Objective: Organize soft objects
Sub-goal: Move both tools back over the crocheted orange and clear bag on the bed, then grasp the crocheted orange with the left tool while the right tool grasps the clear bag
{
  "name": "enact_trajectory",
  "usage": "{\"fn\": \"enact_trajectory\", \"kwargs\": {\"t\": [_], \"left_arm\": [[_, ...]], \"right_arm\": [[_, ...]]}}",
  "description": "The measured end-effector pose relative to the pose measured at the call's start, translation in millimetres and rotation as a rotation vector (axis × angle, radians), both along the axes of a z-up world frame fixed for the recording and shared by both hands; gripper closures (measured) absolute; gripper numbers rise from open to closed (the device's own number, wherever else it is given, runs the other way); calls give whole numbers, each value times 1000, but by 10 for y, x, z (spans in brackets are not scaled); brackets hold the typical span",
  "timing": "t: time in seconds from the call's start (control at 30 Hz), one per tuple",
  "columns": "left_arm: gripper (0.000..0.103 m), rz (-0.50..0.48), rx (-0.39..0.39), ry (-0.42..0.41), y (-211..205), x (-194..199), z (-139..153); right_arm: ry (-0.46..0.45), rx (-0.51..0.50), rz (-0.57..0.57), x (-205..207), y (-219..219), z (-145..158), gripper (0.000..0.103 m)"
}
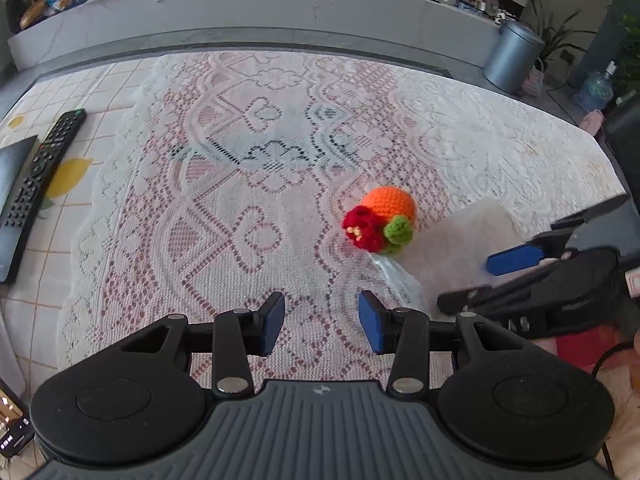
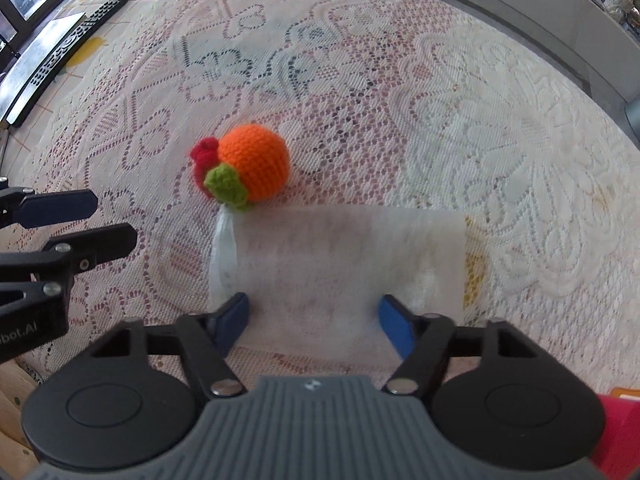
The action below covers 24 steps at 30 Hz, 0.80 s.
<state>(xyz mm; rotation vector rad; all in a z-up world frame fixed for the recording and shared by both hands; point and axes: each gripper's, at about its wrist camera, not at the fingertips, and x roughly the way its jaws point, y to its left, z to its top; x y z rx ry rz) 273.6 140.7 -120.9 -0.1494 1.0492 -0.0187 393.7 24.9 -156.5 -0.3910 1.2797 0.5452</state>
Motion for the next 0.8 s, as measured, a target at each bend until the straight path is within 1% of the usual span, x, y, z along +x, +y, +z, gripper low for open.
{"fn": "enact_trajectory", "kwargs": {"t": [0.03, 0.1, 0.13, 0.17, 0.2, 0.23, 0.37, 0.43, 0.5, 0.6, 0.67, 0.73, 0.77, 0.8], "left_arm": [[52, -9, 3, -5, -15, -1, 6], [52, -24, 3, -14, -36, -4, 19], [52, -28, 1, -18, -40, -6, 24], [52, -31, -2, -22, -40, -8, 29], [52, -32, -3, -25, -37, -9, 33], [52, -33, -4, -29, -32, -11, 38], [51, -60, 1, -52, -55, 4, 74], [46, -90, 37, -69, -114, 40, 92], [45, -111, 76, -90, -177, 94, 105], [39, -133, 100, -106, -243, 196, 107], [35, -154, 117, -117, -296, 257, 95], [33, -177, 149, -132, -356, 305, 71], [33, -188, 162, -133, -381, 329, 52], [33, -196, 168, -131, -399, 355, 30]], "right_arm": [[5, 3, -5, 11, -21, 14, 55], [3, -5, -12, 40, -54, 28, 76], [5, -3, -14, 50, -78, 35, 80], [13, 4, -20, 64, -104, 40, 89], [15, 5, -23, 75, -122, 42, 100], [17, 1, -24, 89, -129, 38, 103], [14, 9, -20, 81, -194, 109, 103], [-2, 16, -5, 55, -204, 183, 103], [-25, 17, 11, 45, -201, 256, 103], [-63, 0, 29, 72, -174, 310, 103], [-66, -16, 36, 110, -156, 296, 103], [-58, -19, 33, 151, -175, 268, 99], [-64, -25, 32, 167, -175, 251, 99], [-71, -32, 32, 182, -173, 235, 96]]}}
